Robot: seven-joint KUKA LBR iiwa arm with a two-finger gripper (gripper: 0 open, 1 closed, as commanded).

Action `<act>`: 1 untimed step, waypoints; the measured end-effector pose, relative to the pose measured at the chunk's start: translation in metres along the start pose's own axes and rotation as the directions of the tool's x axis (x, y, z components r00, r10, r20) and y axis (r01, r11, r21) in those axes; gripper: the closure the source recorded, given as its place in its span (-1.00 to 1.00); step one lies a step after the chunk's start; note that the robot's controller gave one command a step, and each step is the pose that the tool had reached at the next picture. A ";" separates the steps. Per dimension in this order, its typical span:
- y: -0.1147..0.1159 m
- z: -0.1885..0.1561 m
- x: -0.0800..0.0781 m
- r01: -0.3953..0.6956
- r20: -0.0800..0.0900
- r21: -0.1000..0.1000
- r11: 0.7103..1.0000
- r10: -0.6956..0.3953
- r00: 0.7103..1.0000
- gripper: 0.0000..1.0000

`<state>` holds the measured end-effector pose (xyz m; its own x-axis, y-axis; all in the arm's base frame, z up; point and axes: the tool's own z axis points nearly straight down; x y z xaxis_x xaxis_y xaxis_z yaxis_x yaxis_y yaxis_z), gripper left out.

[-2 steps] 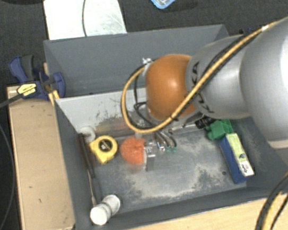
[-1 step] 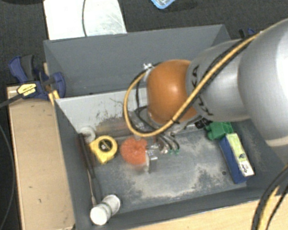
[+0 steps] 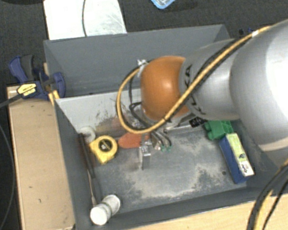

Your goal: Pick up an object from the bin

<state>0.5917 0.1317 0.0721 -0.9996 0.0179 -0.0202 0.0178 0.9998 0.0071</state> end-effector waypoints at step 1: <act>-0.006 0.001 0.005 0.074 0.002 0.000 0.997 -0.074 0.997 1.00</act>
Offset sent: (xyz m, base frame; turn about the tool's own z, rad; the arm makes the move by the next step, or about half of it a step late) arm 0.0000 0.0000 0.0000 0.0000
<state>0.5864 0.1260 0.0713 -0.9982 -0.0561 -0.0225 -0.0562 0.9984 0.0054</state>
